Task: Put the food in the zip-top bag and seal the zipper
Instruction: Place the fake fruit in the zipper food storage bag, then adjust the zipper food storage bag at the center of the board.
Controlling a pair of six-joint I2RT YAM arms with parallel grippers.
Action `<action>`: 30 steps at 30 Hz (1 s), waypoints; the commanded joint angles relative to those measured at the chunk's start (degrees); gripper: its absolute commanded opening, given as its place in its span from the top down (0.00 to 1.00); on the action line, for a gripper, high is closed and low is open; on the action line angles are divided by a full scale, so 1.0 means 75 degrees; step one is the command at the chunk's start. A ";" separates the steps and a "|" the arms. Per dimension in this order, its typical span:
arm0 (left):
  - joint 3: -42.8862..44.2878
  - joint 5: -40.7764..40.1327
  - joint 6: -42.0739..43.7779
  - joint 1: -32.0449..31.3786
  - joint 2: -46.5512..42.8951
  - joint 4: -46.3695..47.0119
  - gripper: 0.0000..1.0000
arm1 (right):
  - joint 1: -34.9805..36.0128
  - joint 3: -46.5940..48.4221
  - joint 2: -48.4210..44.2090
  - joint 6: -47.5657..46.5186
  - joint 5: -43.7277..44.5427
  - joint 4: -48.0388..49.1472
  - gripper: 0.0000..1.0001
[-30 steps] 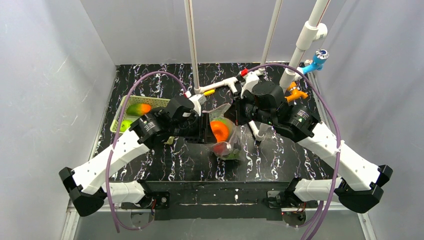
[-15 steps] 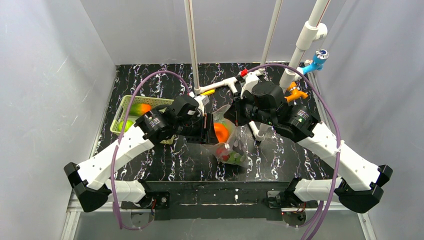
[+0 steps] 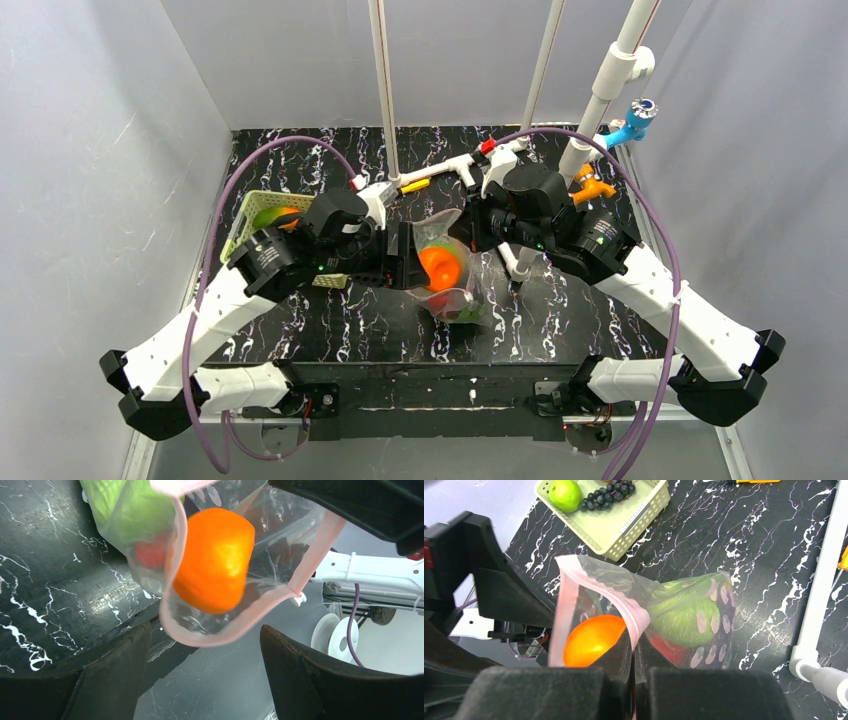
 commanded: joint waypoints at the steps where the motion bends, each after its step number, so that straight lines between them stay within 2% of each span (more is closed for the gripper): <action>1: 0.0366 -0.0544 0.0175 -0.0017 -0.0247 -0.0692 0.25 | -0.0017 0.0171 -0.0269 -0.0114 0.0092 0.0664 0.99; 6: -0.0221 -0.0852 -0.0004 -0.0012 -0.0498 -0.0570 0.40 | -0.0014 0.0176 -0.0295 -0.0095 0.0049 0.0676 0.99; 8: -0.0379 -0.0815 -0.0150 -0.0008 -0.0517 -0.0237 0.41 | -0.0017 0.0181 -0.0285 -0.0098 0.0024 0.0688 0.99; 10: -0.0632 -0.0440 -0.0272 -0.0014 -0.0447 0.0296 0.41 | -0.0017 0.0171 -0.0254 -0.0060 -0.0021 0.0680 0.99; 13: -0.0907 0.0173 -0.0437 -0.0015 -0.0124 0.0852 0.49 | -0.0017 0.0157 -0.0213 -0.0007 -0.0088 0.0694 0.99; 18: -0.1026 0.0699 -0.0475 -0.0011 0.0092 0.1302 0.73 | -0.0011 0.0057 -0.0271 -0.0015 0.0037 0.0681 0.99; 21: -0.0591 0.0451 -0.0257 -0.0009 0.0051 0.1186 1.00 | -0.0011 0.0005 -0.0271 -0.0221 0.0231 0.0618 0.99; 23: -0.0206 0.0130 -0.0177 -0.0005 -0.0007 0.1047 1.00 | -0.0017 0.0142 -0.0181 -0.0619 0.0776 0.0286 0.99; 26: 0.0158 -0.0322 -0.0271 0.0057 -0.0184 0.1133 1.00 | -0.0017 0.0441 -0.0109 -0.1330 0.2347 -0.0302 0.99; 28: 0.0278 -0.0478 -0.0425 0.0179 -0.0177 0.1237 1.00 | -0.0017 0.0628 -0.0119 -0.1707 0.2790 -0.0496 0.99; 30: 0.0382 -0.0349 -0.0527 0.0294 0.0111 0.1261 1.00 | -0.0017 0.0808 -0.0139 -0.1787 0.2761 -0.0632 0.99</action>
